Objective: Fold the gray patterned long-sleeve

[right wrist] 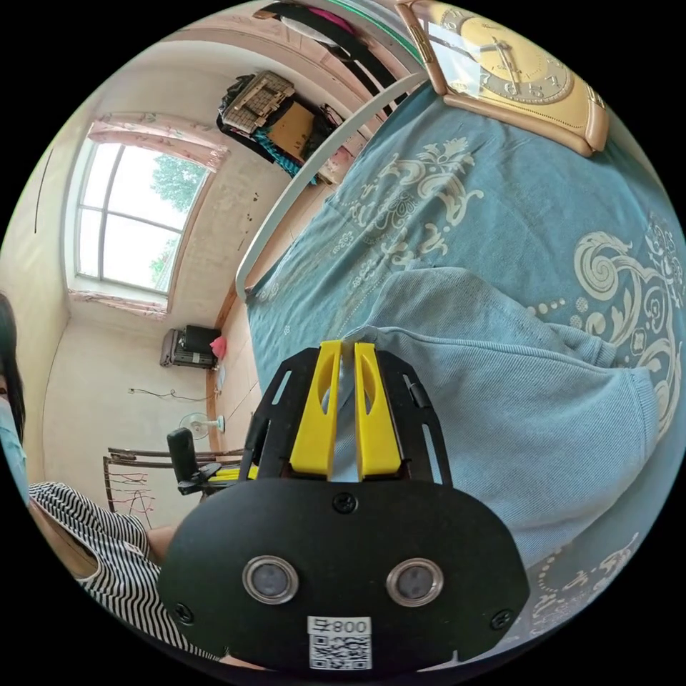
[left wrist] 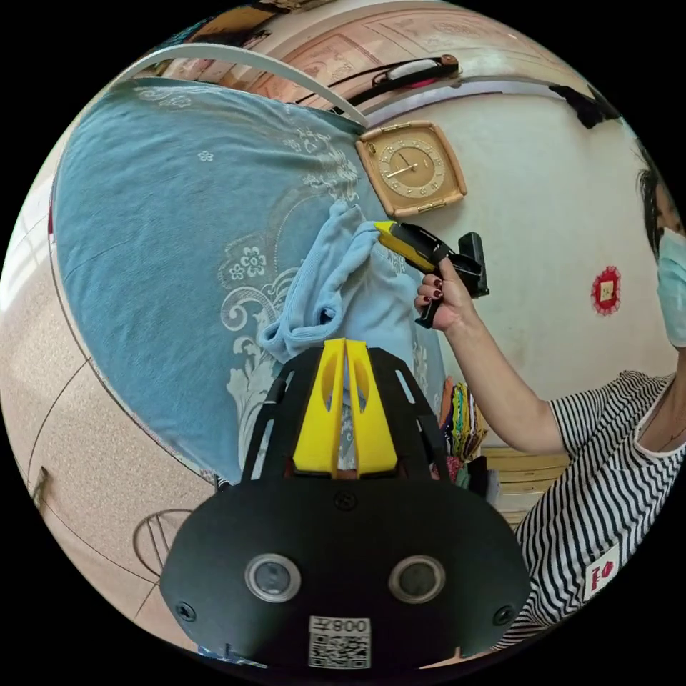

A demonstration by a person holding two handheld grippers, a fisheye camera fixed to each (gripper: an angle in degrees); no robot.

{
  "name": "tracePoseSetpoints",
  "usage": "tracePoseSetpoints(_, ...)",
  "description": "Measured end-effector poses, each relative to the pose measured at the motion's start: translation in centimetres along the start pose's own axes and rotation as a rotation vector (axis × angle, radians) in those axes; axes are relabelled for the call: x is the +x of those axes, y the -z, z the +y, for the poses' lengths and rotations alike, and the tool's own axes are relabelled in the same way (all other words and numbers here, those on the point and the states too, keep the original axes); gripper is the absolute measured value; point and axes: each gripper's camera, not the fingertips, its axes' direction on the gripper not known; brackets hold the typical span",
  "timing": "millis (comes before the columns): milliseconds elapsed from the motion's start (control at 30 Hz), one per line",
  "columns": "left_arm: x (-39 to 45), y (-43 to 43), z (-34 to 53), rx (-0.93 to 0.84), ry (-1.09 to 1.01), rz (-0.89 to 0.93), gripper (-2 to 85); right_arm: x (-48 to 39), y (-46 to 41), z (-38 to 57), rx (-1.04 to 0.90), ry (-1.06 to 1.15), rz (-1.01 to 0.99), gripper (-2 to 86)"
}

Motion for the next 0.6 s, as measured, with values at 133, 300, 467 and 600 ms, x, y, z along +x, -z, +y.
tracePoseSetpoints(133,-1.2,-0.5,-0.7,-0.032,0.025,-0.158,0.1,-3.2,-2.3,-1.5,-0.017,0.069,0.038,2.5)
tracePoseSetpoints(300,-3.1,1.0,0.2,0.007,0.078,-0.11,0.1,-5.7,-2.5,-1.5,0.01,0.151,0.072,2.1)
tracePoseSetpoints(467,-3.0,1.3,1.0,-0.006,0.045,-0.155,0.1,-8.3,-9.6,-2.1,-0.189,0.245,0.368,0.7)
tracePoseSetpoints(600,-2.6,0.8,1.2,-0.039,0.007,-0.204,0.2,-9.8,-12.0,-1.8,-0.184,0.294,0.435,0.3)
